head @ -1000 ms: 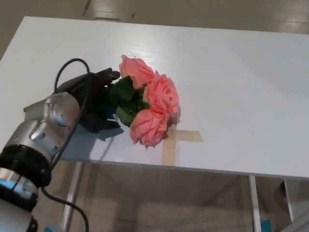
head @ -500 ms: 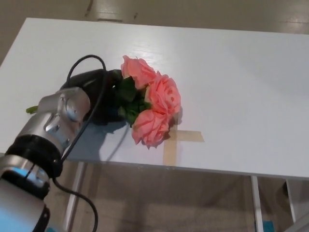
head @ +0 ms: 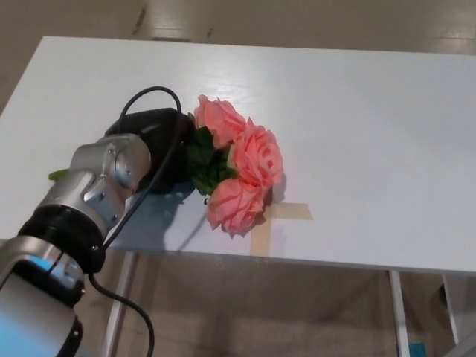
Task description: Use the left hand to pick up the rose and passes it to a human.
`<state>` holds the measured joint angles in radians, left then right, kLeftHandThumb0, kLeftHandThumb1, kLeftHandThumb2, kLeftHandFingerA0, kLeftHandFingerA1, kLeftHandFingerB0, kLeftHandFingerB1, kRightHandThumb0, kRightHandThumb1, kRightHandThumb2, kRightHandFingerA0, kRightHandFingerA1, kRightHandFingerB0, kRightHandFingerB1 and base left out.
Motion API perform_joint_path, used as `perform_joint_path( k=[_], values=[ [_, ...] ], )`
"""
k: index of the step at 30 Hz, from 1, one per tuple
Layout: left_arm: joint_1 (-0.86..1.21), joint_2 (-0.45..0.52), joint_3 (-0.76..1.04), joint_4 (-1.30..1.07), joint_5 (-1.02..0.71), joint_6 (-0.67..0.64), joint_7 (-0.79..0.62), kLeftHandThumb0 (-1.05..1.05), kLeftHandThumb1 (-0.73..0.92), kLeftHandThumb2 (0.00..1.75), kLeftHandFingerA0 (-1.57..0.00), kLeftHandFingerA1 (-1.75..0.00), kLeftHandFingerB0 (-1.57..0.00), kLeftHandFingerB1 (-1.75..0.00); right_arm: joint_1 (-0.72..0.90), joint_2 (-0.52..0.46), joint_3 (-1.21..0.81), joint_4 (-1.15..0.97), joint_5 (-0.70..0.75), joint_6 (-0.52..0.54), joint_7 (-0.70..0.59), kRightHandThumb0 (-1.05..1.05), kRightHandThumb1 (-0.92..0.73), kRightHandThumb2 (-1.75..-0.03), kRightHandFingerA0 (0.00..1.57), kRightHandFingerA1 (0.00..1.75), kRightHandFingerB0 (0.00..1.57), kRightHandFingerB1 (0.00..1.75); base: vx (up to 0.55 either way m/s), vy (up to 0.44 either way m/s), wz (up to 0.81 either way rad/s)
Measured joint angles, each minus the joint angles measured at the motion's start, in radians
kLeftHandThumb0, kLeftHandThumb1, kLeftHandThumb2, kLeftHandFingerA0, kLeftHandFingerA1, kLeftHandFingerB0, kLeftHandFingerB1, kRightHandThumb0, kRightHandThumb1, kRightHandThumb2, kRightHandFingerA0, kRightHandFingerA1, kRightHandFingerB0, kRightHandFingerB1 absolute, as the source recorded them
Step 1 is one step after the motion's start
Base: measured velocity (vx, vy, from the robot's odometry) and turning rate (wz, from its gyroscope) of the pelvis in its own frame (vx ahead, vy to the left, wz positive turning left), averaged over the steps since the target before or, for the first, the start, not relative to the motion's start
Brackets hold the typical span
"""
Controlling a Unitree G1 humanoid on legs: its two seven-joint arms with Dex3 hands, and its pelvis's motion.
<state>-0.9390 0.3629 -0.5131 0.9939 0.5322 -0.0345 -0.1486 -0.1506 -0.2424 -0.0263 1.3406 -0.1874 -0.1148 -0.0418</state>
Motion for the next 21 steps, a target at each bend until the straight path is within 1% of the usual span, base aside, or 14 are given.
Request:
perform_joint_path(
  k=[2,5,6,8,9,10,11,12,13,17,18,21],
  values=[
    [0.016,0.003,0.018,-0.014,-0.002,-0.006,0.013,-0.27,0.75,0.64,-0.93,-0.52,-0.57,-0.41,-0.001,0.0,0.0,0.0,0.0,0.0,0.001,-0.5,-0.64,-0.59,0.7,0.46,0.61,0.44,0.0,0.0,0.0],
    [0.036,0.004,0.043,-0.029,-0.004,-0.017,0.031,-0.27,0.75,0.64,-0.93,-0.52,-0.57,-0.41,-0.002,0.0,0.0,0.0,0.001,0.0,0.001,-0.5,-0.64,-0.59,0.7,0.46,0.61,0.44,0.0,0.0,0.0],
    [0.042,0.004,0.054,-0.035,-0.004,-0.024,0.039,-0.25,0.78,0.63,-1.0,-0.81,-0.66,-0.43,-0.002,0.0,0.0,0.0,0.001,0.0,0.001,-0.5,-0.64,-0.6,0.68,0.46,0.59,0.43,0.0,0.0,0.0],
    [0.048,0.002,0.079,-0.037,-0.007,-0.034,0.053,-0.25,0.78,0.63,-1.0,-0.81,-0.66,-0.43,-0.004,0.0,-0.001,0.0,0.001,0.0,0.002,-0.5,-0.64,-0.6,0.68,0.46,0.59,0.43,0.0,0.0,0.0],
    [0.051,0.0,0.091,-0.037,-0.01,-0.038,0.061,-0.25,0.78,0.63,-1.01,-1.05,-0.75,-0.46,-0.006,0.0,-0.001,0.0,0.001,0.0,0.002,-0.5,-0.64,-0.6,0.68,0.46,0.59,0.43,0.0,0.0,0.0],
    [0.053,-0.001,0.101,-0.039,-0.012,-0.043,0.066,-0.25,0.78,0.63,-1.03,-1.18,-0.81,-0.5,-0.007,0.0,-0.002,0.0,0.001,0.0,0.002,-0.5,-0.64,-0.59,0.69,0.46,0.6,0.43,0.0,0.0,0.0],
    [0.059,-0.004,0.121,-0.045,-0.02,-0.05,0.074,-0.25,0.78,0.63,-1.03,-1.18,-0.81,-0.5,-0.01,0.0,-0.002,0.0,0.001,0.0,0.002,-0.5,-0.64,-0.59,0.69,0.46,0.6,0.43,0.0,0.0,0.0],
    [0.065,-0.005,0.14,-0.055,-0.028,-0.054,0.078,-0.24,0.79,0.65,-0.97,-1.28,-0.86,-0.56,-0.011,0.0,-0.002,0.0,0.001,0.0,0.002,-0.5,-0.64,-0.6,0.68,0.46,0.59,0.43,0.0,0.0,0.0],
    [0.077,-0.007,0.162,-0.071,-0.038,-0.057,0.08,-0.22,0.8,0.65,-0.92,-1.37,-0.81,-0.9,-0.013,0.0,-0.003,0.0,0.002,0.0,0.002,-0.5,-0.64,-0.6,0.68,0.46,0.59,0.43,0.0,0.0,0.0],
    [0.121,-0.019,0.239,-0.166,-0.07,-0.058,0.084,-0.22,0.8,0.65,-0.92,-1.37,-0.81,-0.9,-0.017,-0.006,-0.003,0.0,0.001,0.001,0.003,-0.5,-0.64,-0.6,0.68,0.46,0.59,0.43,0.0,0.0,0.0],
    [0.127,-0.021,0.249,-0.178,-0.074,-0.058,0.084,-0.2,0.82,0.64,-0.66,-1.53,-0.62,-1.3,-0.018,-0.006,-0.003,0.0,0.001,0.001,0.004,-0.5,-0.65,-0.6,0.69,0.46,0.6,0.43,0.0,0.0,0.0],
    [0.146,-0.034,0.292,-0.236,-0.091,-0.06,0.088,-0.2,0.81,0.67,-0.64,-1.52,-0.64,-1.3,-0.019,-0.008,-0.002,0.0,0.001,0.001,0.005,-0.5,-0.65,-0.6,0.69,0.46,0.6,0.43,0.0,0.0,0.0]
  ],
)
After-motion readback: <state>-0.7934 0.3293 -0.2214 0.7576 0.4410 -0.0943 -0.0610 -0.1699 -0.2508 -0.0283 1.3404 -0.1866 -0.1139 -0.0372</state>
